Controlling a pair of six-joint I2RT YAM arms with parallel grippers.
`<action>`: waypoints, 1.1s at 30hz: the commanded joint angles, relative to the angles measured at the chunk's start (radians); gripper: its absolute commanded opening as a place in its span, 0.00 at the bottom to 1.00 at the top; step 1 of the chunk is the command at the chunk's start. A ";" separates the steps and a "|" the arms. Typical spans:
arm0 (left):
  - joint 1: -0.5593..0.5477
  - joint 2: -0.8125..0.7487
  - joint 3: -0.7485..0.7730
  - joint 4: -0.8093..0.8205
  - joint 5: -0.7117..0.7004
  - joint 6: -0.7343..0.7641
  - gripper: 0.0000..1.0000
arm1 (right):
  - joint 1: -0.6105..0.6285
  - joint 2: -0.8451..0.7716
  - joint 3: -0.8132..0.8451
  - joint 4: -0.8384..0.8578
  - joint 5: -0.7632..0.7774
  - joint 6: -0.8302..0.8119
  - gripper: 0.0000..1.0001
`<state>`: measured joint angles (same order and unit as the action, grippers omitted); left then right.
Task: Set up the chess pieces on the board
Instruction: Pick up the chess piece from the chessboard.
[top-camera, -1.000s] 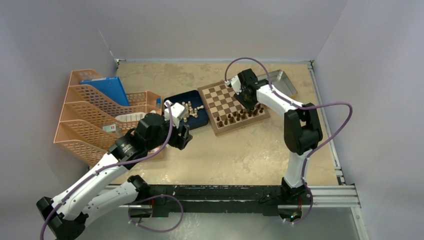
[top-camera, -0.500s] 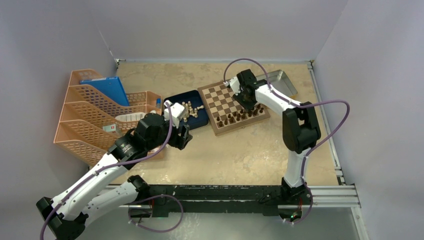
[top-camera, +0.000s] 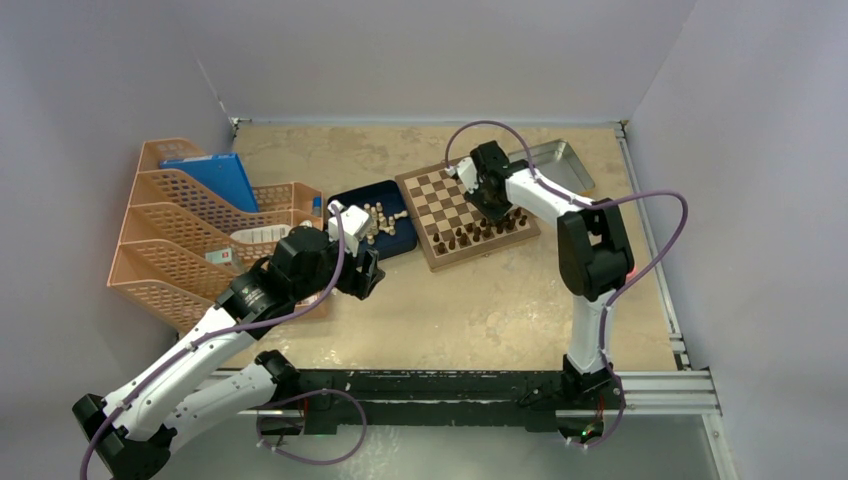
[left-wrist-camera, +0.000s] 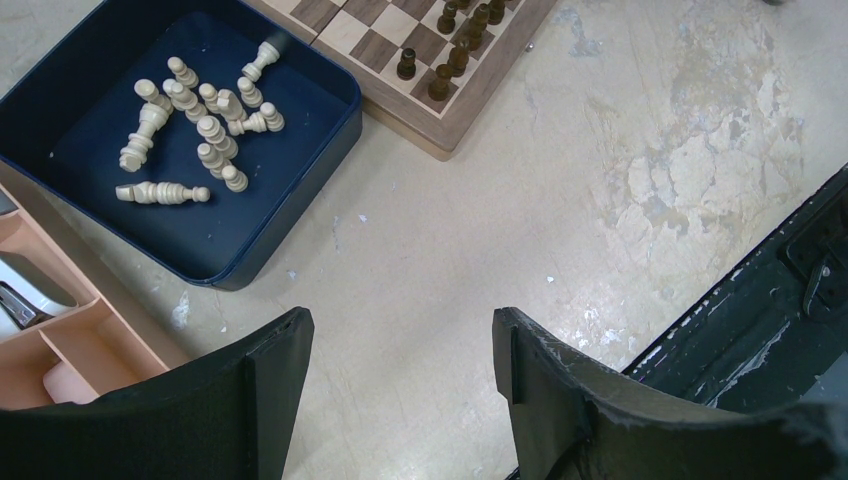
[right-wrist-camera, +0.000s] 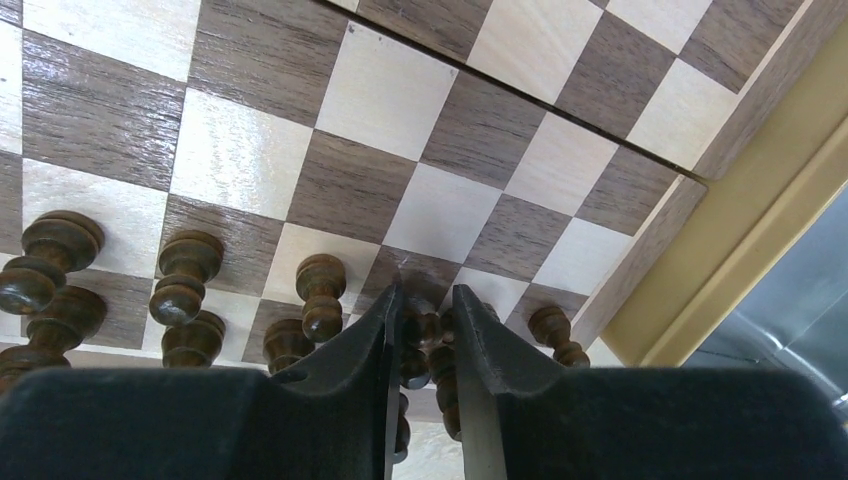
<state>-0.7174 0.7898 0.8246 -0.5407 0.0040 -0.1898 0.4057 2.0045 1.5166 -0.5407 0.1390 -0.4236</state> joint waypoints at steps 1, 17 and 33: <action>0.003 -0.011 0.011 0.028 0.005 0.005 0.66 | 0.005 0.005 0.046 -0.003 0.009 -0.006 0.25; 0.004 -0.003 0.013 0.025 0.003 0.006 0.66 | 0.005 -0.044 0.106 0.078 -0.062 0.063 0.11; 0.004 -0.007 0.011 0.031 0.007 0.007 0.66 | 0.012 -0.184 -0.197 0.715 -0.389 0.557 0.14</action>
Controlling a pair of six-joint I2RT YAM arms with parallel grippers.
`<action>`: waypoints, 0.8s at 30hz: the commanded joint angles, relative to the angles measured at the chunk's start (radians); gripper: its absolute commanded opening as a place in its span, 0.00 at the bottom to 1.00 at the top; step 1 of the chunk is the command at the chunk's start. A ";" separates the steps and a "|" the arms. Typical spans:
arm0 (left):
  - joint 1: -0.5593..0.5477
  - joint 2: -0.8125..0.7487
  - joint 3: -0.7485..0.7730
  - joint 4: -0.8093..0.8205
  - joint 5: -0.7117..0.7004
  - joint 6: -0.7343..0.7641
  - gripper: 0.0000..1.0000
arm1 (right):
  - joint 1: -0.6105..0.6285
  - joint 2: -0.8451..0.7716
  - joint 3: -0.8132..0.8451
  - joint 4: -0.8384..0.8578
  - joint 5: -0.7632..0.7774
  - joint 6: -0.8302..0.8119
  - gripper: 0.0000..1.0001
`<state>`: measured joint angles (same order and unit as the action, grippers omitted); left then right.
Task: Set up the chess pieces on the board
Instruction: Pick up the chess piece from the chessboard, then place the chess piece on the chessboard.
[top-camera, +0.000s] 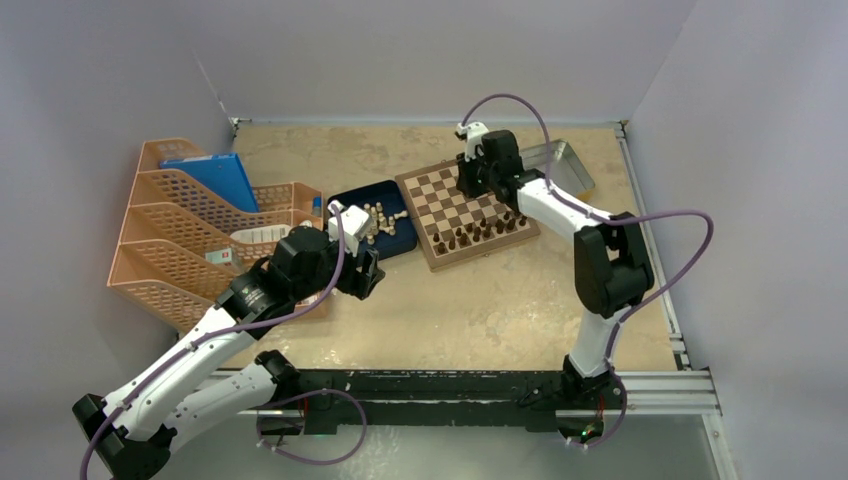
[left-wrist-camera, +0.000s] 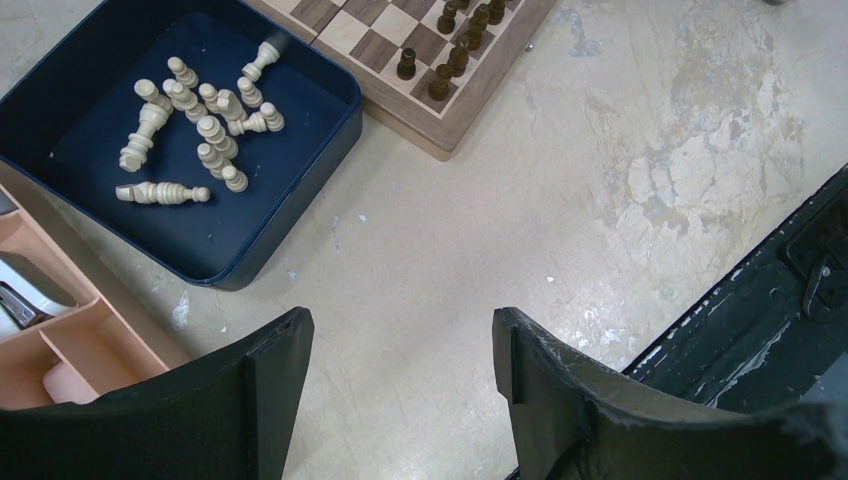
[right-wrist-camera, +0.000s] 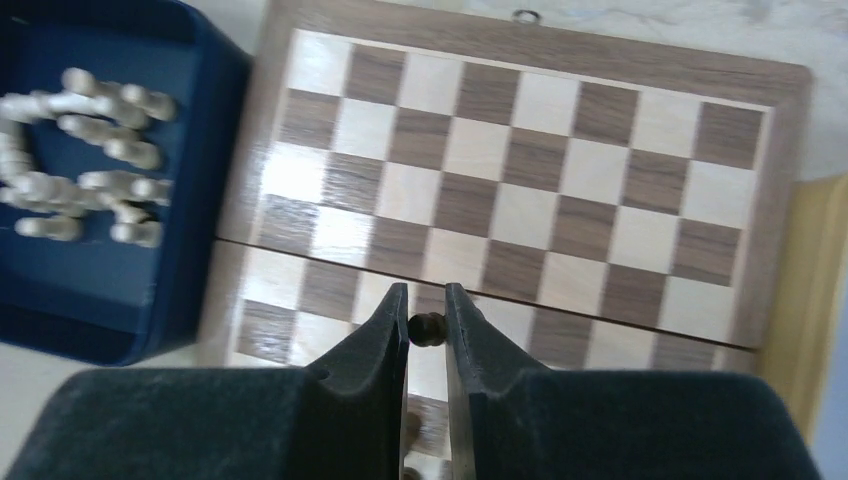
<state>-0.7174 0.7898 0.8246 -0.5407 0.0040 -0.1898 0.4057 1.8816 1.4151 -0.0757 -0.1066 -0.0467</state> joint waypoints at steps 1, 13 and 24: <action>0.004 -0.005 0.010 0.031 0.008 0.007 0.66 | 0.017 -0.060 -0.119 0.280 -0.146 0.193 0.14; 0.004 0.005 0.010 0.031 0.010 0.009 0.66 | 0.028 -0.034 -0.271 0.550 -0.253 0.261 0.18; 0.004 0.010 0.012 0.031 0.005 0.010 0.66 | 0.031 0.078 -0.250 0.563 -0.357 0.310 0.20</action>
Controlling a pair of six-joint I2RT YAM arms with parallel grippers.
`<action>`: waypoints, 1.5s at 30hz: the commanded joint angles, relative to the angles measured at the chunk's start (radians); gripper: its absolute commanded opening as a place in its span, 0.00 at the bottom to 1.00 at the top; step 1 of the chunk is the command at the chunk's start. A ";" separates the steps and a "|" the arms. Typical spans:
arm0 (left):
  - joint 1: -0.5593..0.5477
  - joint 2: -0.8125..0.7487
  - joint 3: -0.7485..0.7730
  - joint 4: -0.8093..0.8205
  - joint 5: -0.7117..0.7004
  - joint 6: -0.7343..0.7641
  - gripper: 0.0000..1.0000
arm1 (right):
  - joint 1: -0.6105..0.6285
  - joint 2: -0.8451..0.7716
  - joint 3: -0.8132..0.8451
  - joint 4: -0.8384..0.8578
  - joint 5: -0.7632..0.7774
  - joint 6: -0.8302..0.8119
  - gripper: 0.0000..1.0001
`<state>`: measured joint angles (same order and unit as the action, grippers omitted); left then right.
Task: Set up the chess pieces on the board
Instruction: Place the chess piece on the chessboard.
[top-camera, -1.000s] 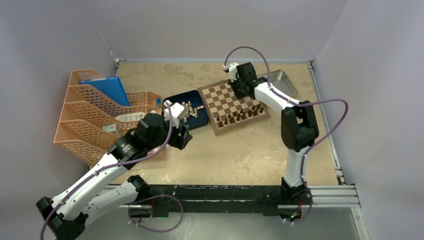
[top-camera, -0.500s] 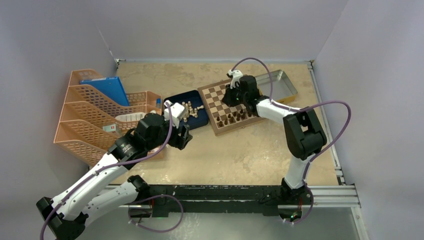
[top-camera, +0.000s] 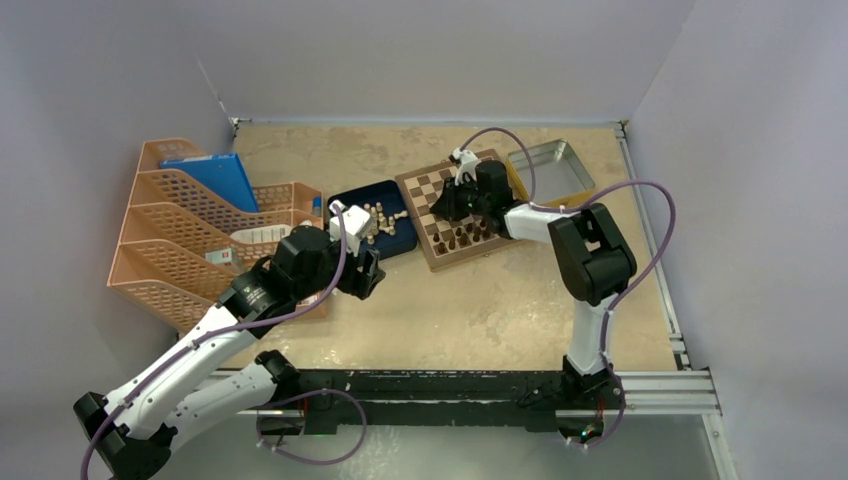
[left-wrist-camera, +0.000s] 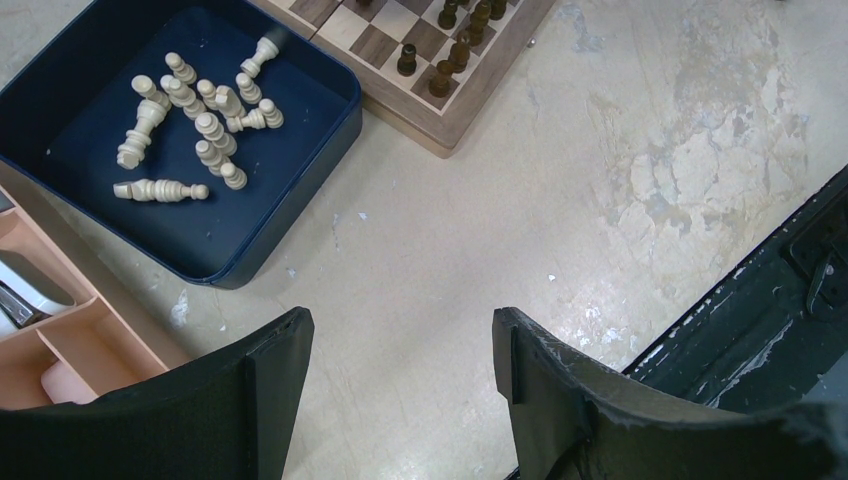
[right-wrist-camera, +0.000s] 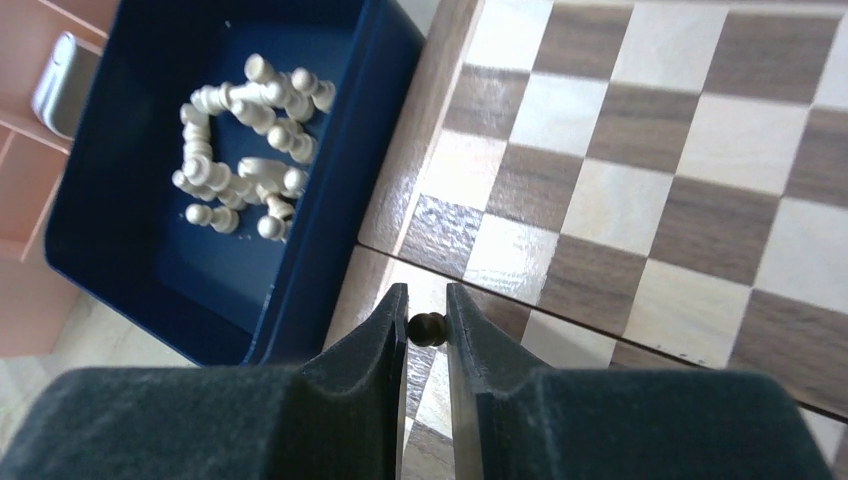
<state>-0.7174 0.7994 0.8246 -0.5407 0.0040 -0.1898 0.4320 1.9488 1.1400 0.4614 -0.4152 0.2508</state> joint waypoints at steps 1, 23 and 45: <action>0.003 0.003 0.013 0.030 0.003 0.011 0.66 | 0.004 0.009 0.026 0.022 -0.048 0.009 0.20; 0.004 0.008 0.015 0.018 -0.022 0.006 0.66 | 0.002 0.001 0.102 -0.137 0.035 -0.038 0.35; 0.004 -0.018 0.016 0.013 -0.038 0.003 0.66 | 0.082 -0.080 0.195 -0.329 0.401 -0.142 0.41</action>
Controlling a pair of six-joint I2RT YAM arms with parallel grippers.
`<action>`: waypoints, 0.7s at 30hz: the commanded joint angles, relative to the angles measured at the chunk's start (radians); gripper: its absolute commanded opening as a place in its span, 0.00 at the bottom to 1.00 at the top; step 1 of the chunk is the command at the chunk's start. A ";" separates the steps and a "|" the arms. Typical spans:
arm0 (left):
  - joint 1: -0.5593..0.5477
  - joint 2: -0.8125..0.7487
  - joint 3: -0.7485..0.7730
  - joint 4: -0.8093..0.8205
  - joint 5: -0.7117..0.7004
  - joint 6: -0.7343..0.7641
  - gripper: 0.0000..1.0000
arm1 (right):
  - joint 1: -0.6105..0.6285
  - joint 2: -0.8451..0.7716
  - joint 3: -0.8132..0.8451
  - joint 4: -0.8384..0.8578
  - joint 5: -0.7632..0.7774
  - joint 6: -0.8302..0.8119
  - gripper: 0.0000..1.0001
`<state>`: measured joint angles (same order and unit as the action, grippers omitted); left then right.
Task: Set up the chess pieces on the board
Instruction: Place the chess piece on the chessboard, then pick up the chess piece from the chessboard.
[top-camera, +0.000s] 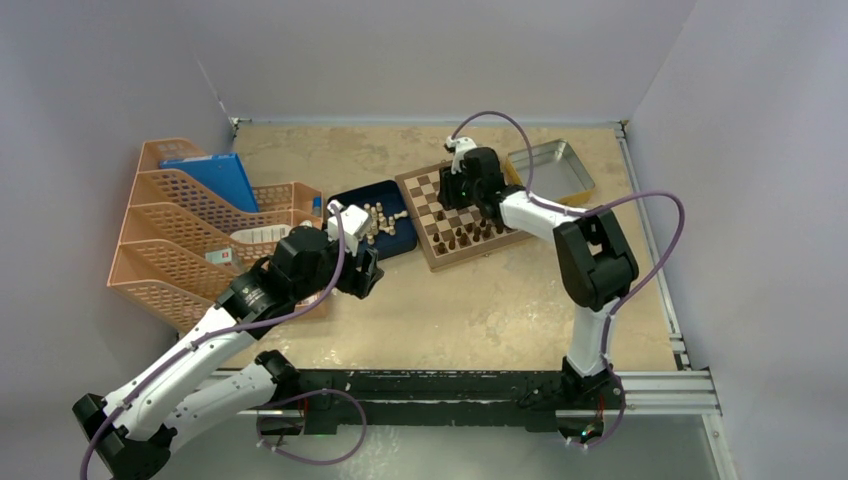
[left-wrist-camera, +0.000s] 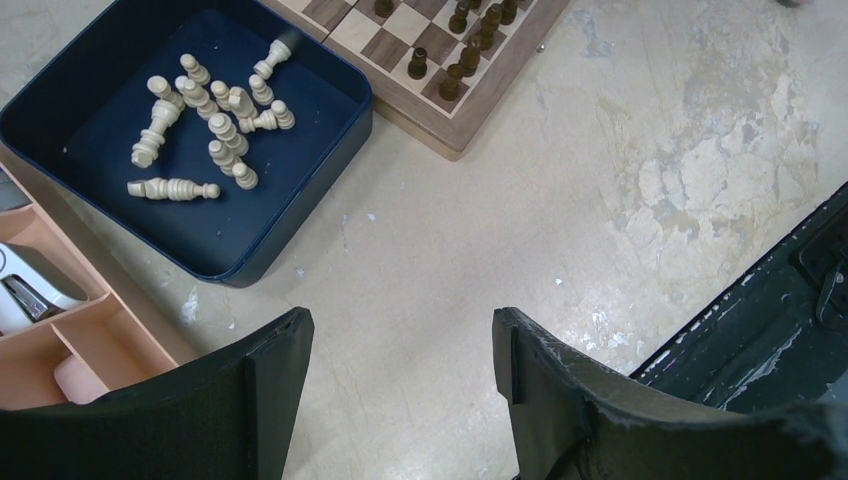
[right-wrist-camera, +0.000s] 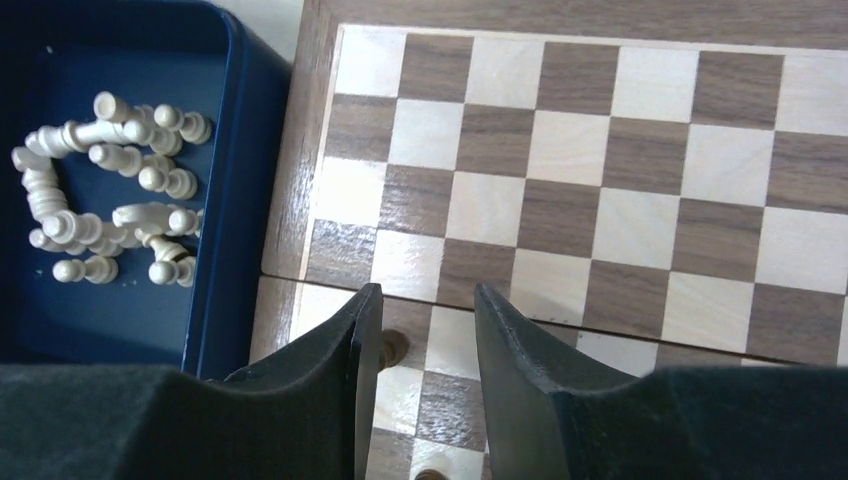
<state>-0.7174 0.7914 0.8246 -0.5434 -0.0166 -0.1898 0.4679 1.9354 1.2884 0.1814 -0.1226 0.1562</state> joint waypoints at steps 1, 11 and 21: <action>0.004 -0.010 0.015 0.016 -0.016 0.003 0.66 | 0.057 -0.066 0.052 -0.056 0.119 -0.049 0.41; 0.003 -0.018 0.015 0.017 -0.017 0.003 0.66 | 0.122 -0.021 0.115 -0.163 0.291 -0.070 0.37; 0.004 -0.017 0.015 0.019 -0.010 0.004 0.66 | 0.144 0.019 0.154 -0.233 0.294 -0.087 0.38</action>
<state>-0.7174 0.7868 0.8246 -0.5449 -0.0235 -0.1898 0.5976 1.9362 1.3842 -0.0132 0.1436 0.0917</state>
